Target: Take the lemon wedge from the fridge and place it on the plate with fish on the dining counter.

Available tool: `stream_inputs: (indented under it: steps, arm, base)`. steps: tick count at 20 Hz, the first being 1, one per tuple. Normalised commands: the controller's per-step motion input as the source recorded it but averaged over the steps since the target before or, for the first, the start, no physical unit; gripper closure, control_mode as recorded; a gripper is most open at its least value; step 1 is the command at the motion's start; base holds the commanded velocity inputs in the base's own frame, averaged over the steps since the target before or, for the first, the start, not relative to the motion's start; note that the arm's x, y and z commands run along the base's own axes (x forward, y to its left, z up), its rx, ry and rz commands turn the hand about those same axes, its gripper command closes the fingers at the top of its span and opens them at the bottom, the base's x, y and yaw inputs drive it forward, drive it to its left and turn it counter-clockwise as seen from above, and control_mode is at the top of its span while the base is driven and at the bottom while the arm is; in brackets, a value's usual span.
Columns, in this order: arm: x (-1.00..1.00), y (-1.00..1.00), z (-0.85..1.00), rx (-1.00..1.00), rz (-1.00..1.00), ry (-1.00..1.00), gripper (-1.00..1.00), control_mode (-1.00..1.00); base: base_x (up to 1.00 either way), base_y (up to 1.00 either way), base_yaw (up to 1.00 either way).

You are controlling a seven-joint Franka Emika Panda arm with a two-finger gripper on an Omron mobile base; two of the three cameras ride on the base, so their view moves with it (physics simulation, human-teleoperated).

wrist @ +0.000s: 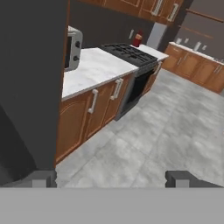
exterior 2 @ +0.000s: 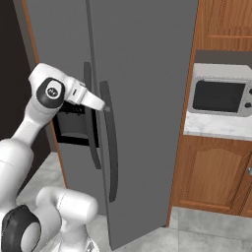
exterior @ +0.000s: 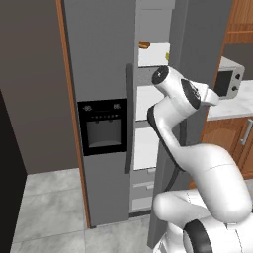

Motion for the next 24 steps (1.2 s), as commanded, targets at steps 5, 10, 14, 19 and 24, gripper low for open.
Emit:
stream_inputs:
  steps: [5,10,14,19,24]
  arm:
    - [-0.26,0.08,0.45,0.03,-0.03,-0.01,-1.0,-1.0]
    - [-0.25,1.0,0.99,-0.01,0.06,-0.2,-1.0,-1.0]
    - [0.03,1.0,0.34,-0.01,0.0,-0.05,-1.0,-1.0]
    - [0.4,0.86,-0.14,0.0,0.0,0.0,-1.0,-1.0]
    - [0.21,0.04,0.0,0.0,0.0,0.0,-1.0,-1.0]
  base:
    - [0.0,0.0,0.0]
    - [0.0,0.0,0.0]
    - [0.0,0.0,0.0]
    - [0.0,0.0,0.0]
    - [0.0,0.0,0.0]
